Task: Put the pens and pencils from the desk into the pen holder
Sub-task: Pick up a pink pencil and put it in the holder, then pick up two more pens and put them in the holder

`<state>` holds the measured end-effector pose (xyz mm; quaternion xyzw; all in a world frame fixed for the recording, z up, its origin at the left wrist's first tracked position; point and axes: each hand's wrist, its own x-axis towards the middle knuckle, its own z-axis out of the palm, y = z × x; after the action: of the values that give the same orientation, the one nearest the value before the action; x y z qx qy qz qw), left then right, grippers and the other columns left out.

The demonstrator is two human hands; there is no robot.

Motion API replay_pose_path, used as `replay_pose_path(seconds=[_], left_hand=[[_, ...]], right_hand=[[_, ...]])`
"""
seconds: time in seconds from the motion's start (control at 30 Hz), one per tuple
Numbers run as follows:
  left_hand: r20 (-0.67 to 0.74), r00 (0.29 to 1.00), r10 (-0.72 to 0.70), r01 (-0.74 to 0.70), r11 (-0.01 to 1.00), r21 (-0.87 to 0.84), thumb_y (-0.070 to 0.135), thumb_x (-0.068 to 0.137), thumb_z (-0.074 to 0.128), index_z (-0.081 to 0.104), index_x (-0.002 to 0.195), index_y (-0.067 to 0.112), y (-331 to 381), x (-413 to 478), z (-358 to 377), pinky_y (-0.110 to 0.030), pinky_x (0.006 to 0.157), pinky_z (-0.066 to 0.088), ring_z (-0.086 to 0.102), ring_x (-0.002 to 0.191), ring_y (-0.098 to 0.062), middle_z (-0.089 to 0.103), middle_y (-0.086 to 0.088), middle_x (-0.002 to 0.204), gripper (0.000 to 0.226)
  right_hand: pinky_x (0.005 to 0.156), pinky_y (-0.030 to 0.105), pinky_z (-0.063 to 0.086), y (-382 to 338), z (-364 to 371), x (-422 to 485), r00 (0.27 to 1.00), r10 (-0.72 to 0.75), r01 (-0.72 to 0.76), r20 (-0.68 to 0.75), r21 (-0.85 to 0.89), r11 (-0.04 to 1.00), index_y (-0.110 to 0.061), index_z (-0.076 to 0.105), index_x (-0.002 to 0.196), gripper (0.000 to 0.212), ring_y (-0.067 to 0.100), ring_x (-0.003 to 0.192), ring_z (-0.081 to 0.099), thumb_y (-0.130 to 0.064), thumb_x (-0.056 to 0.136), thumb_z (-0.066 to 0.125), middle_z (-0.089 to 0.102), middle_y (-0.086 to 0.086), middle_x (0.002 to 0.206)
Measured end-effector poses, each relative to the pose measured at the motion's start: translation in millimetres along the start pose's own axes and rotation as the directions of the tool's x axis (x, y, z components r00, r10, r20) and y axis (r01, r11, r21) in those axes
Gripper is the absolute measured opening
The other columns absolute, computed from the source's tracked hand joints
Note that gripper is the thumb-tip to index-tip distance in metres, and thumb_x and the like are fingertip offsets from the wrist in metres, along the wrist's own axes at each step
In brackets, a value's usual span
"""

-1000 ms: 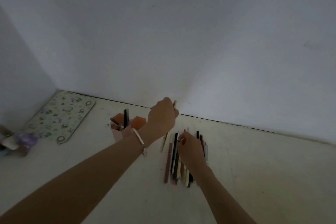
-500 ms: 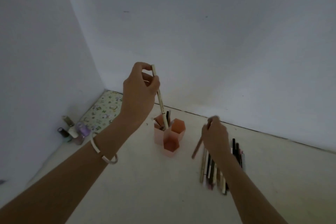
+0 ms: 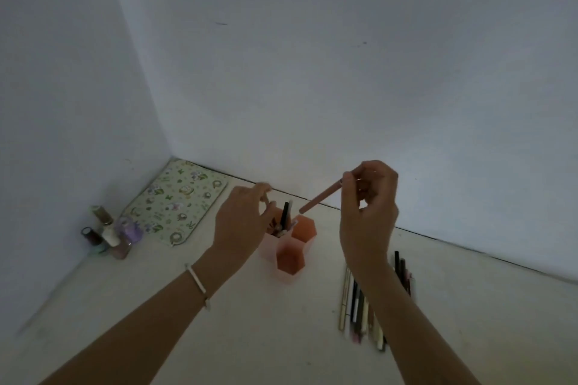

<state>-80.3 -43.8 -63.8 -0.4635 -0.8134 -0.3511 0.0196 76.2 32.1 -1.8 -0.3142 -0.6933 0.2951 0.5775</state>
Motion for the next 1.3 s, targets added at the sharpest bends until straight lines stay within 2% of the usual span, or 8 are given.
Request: replay_pose_path(seconds=[0.13, 0.33, 0.43, 0.6, 0.73, 0.83, 1.03, 1.3], left_hand=[[-0.176, 0.983, -0.044, 0.032, 0.997, -0.069, 0.029, 0.097, 0.043, 0.059, 0.124, 0.010, -5.4, 6.7, -20.2, -0.031, 0.094, 0.039, 0.051, 0.113, -0.024, 0.064, -0.006, 0.118, 0.036], [-0.219, 0.962, -0.165, 0.087, 0.942, -0.325, 0.014, 0.091, 0.042, 0.057, 0.114, 0.021, 4.9, 14.6, -54.5, -0.026, 0.073, 0.046, 0.058, 0.089, -0.009, 0.063, 0.008, 0.103, 0.028], [-0.194, 0.968, -0.160, 0.075, 0.920, -0.385, 0.013, 0.088, 0.042, 0.057, 0.108, 0.023, 23.5, 10.5, -58.7, -0.021, 0.062, 0.042, 0.057, 0.074, -0.002, 0.062, 0.012, 0.095, 0.027], [-0.102, 0.994, 0.044, -0.084, 0.899, -0.430, 0.019, 0.087, 0.042, 0.053, 0.098, 0.028, 81.4, -15.2, -31.3, -0.015, 0.062, 0.048, 0.058, 0.073, -0.002, 0.057, 0.015, 0.085, 0.018], [0.300, 0.952, 0.068, 0.011, 0.968, -0.253, 0.018, 0.092, 0.050, 0.055, 0.097, 0.024, 111.2, -43.4, 40.9, -0.012, 0.067, 0.050, 0.057, 0.077, 0.004, 0.058, 0.013, 0.079, 0.010], [0.559, 0.828, -0.046, 0.109, 0.991, -0.080, 0.011, 0.092, 0.047, 0.059, 0.107, 0.011, 104.3, -54.2, 94.2, -0.021, 0.084, 0.047, 0.061, 0.097, -0.015, 0.063, 0.000, 0.100, 0.019], [0.560, 0.800, -0.214, 0.145, 0.975, 0.166, 0.019, 0.096, 0.046, 0.058, 0.107, 0.006, 109.6, -42.7, 151.9, -0.033, 0.084, 0.049, 0.062, 0.103, -0.027, 0.063, -0.011, 0.113, 0.021], [0.638, 0.752, -0.166, -0.043, 0.953, 0.299, 0.006, 0.091, 0.054, 0.064, 0.107, 0.006, 122.5, -35.4, 170.6, -0.031, 0.084, 0.050, 0.062, 0.105, -0.027, 0.065, -0.011, 0.113, 0.019]], right_hand=[[0.062, 0.015, 0.048, 13.6, 17.5, -16.9, 0.983, -0.025, 0.048, 0.183, -0.118, 0.992, -0.042, 0.039, 0.106, 0.025, 0.006, 0.072, 0.059, -0.027, 0.094, 0.055, 0.058, -0.017, 0.087], [0.063, 0.022, 0.045, 45.3, 35.7, -41.6, 0.910, 0.035, 0.133, 0.413, -0.370, 0.920, -0.027, 0.050, 0.099, 0.008, 0.006, 0.070, 0.052, -0.032, 0.093, 0.052, 0.053, -0.017, 0.087], [0.072, 0.024, 0.050, 50.7, 35.3, -49.1, 0.874, 0.002, 0.227, 0.487, -0.411, 0.883, -0.014, 0.069, 0.093, 0.024, 0.012, 0.092, 0.059, -0.031, 0.094, 0.053, 0.063, -0.003, 0.103], [0.072, 0.022, 0.050, 51.1, -2.5, -23.0, 0.973, 0.017, 0.068, 0.229, -0.357, 0.932, -0.006, 0.068, 0.103, 0.020, 0.014, 0.085, 0.060, -0.012, 0.094, 0.050, 0.062, 0.005, 0.104], [0.067, 0.005, 0.038, 61.9, -53.2, 0.4, 0.991, 0.131, -0.111, 0.037, -0.342, 0.933, -0.010, 0.064, 0.104, 0.021, 0.000, 0.075, 0.054, -0.001, 0.092, 0.050, 0.060, -0.003, 0.100], [0.065, 0.009, 0.038, 74.3, -82.1, -1.0, 0.977, 0.214, -0.198, 0.005, -0.356, 0.913, -0.013, 0.065, 0.100, 0.026, 0.004, 0.075, 0.055, 0.004, 0.088, 0.049, 0.063, -0.003, 0.100], [0.065, 0.005, 0.040, 103.2, -126.7, -21.7, 0.959, 0.279, -0.235, 0.041, -0.432, 0.871, -0.017, 0.066, 0.091, 0.029, -0.001, 0.076, 0.057, 0.006, 0.084, 0.051, 0.063, -0.008, 0.091], [0.070, 0.001, 0.040, 118.8, -134.8, -41.7, 0.935, 0.337, -0.256, 0.112, -0.448, 0.857, -0.015, 0.067, 0.088, 0.027, -0.005, 0.079, 0.057, 0.008, 0.085, 0.052, 0.061, -0.011, 0.084]])
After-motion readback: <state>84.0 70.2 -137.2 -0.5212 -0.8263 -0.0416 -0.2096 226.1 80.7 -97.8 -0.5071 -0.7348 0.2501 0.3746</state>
